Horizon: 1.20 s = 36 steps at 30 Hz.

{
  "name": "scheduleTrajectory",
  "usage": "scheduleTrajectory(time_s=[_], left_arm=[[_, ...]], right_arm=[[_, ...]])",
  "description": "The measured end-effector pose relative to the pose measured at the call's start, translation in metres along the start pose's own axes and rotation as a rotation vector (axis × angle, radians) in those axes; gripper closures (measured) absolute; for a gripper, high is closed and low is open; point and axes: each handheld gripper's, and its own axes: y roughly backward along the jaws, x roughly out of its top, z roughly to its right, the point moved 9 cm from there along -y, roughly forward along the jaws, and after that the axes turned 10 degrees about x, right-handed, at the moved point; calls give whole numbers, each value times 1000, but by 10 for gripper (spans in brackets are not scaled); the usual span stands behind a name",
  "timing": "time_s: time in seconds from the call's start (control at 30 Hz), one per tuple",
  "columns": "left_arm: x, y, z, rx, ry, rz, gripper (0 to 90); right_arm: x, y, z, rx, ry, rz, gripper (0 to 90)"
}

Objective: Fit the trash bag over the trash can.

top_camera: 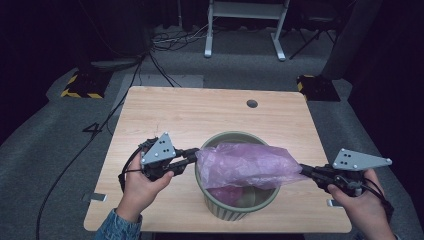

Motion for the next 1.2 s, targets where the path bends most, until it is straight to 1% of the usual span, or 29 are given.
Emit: scheduleTrajectory(time_s=[0.03, 0.07, 0.13, 0.17, 0.3, 0.43, 0.5, 0.57, 0.67, 0.73, 0.83, 0.9, 0.97, 1.0, 1.1, 1.2], left_arm=[[1, 2, -1, 9, 4, 7, 600], [2, 3, 0, 10, 4, 13, 537], [7, 6, 4, 12, -9, 28, 461], [10, 7, 7, 6, -20, 33, 434], [24, 12, 21, -20, -61, 62, 376], [36, 13, 29, -46, -87, 82, 346], [40, 11, 32, -58, -104, 85, 342], [41, 8, 36, -72, -119, 77, 362], [39, -1, 39, -90, -128, 53, 447], [38, -5, 40, -106, -129, 41, 565], [38, -10, 40, -119, -129, 31, 745], [38, -13, 41, -130, -128, 26, 818], [39, -15, 42, -133, -126, 24, 846], [39, -16, 43, -134, -126, 27, 845], [41, -17, 46, -135, -136, 34, 803], [42, -17, 46, -127, -139, 39, 759]], right_arm=[[1, 1, -1, 2, 0, 5, 900], [2, 2, -2, 4, 1, 12, 899], [5, 2, -5, 3, 10, 15, 891], [6, 1, -6, 5, 15, 16, 885], [15, -7, -13, 23, 35, 17, 872], [24, -16, -20, 42, 54, 13, 859], [28, -20, -23, 51, 62, 11, 828], [31, -24, -26, 64, 76, 12, 757], [36, -28, -31, 74, 89, 14, 614], [38, -31, -34, 86, 98, 17, 508], [44, -31, -33, 78, 116, 34, 441], [50, -32, -32, 72, 126, 42, 417], [54, -35, -31, 70, 136, 47, 392], [57, -36, -32, 74, 142, 48, 383], [65, -41, -37, 99, 161, 57, 358], [71, -46, -45, 135, 170, 65, 335]])
